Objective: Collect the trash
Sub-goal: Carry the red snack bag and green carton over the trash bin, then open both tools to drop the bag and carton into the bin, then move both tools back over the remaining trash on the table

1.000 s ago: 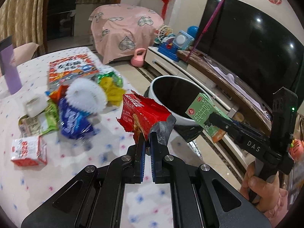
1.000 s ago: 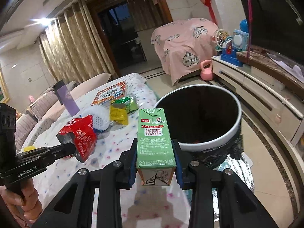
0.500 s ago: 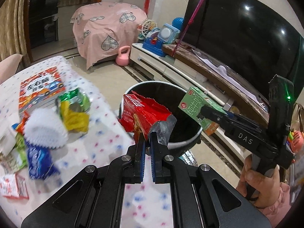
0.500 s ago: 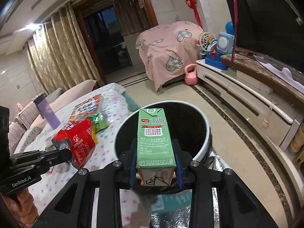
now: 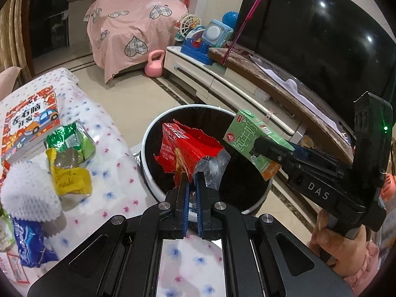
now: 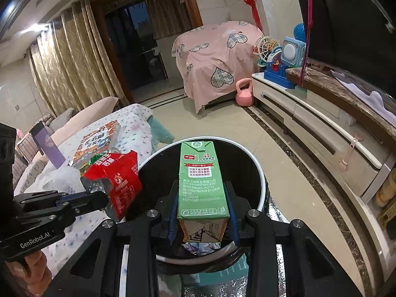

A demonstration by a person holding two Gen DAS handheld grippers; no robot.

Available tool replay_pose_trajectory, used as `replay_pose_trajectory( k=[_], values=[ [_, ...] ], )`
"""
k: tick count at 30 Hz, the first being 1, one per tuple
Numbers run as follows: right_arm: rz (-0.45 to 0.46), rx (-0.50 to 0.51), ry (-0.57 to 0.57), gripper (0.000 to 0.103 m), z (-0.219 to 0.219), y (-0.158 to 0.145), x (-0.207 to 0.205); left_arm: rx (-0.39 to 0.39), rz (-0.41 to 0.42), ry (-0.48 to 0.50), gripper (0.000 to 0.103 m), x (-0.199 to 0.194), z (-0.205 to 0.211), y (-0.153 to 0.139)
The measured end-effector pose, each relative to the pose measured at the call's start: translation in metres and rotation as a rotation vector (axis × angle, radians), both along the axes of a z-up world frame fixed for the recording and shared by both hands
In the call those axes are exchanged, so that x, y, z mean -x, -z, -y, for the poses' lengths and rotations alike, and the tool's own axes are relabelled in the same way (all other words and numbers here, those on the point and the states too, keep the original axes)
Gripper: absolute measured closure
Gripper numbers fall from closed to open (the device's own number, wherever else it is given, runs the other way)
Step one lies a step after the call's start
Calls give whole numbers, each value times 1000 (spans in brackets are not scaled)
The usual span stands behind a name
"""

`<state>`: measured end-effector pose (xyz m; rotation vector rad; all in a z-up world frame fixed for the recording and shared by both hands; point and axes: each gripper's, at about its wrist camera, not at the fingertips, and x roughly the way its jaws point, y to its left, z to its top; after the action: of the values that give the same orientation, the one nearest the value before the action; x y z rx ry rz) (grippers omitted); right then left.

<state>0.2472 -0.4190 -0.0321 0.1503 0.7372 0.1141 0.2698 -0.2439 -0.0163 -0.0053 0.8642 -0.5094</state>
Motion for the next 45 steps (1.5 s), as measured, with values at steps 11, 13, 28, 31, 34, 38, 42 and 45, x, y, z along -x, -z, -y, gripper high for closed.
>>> replay_pose_trajectory(
  k=[11,13,28,31,34,38,42,45],
  values=[
    [-42,7,10,69,8,13,-15,-16,-21,3,64,-7,6,7],
    [-43,1,17,61,10,14,-15,-6,-9,-29,44,-3,0,7],
    [29,-94,16,13,-16,3,41,57,-4,-163,39,67,-87,14],
    [27,-119,3,10,-28,3,51,58,-4,-193,37,79,-106,16],
    [20,-135,-22,9,-44,6,61,62,-7,-232,37,92,-130,19],
    [4,-146,-60,9,-67,8,69,65,-18,-278,37,111,-167,26],
    [-8,-146,-98,9,-89,10,75,69,-19,-322,37,122,-196,29],
    [-17,-143,-129,9,-108,12,77,72,-22,-352,37,128,-215,32]
  ],
)
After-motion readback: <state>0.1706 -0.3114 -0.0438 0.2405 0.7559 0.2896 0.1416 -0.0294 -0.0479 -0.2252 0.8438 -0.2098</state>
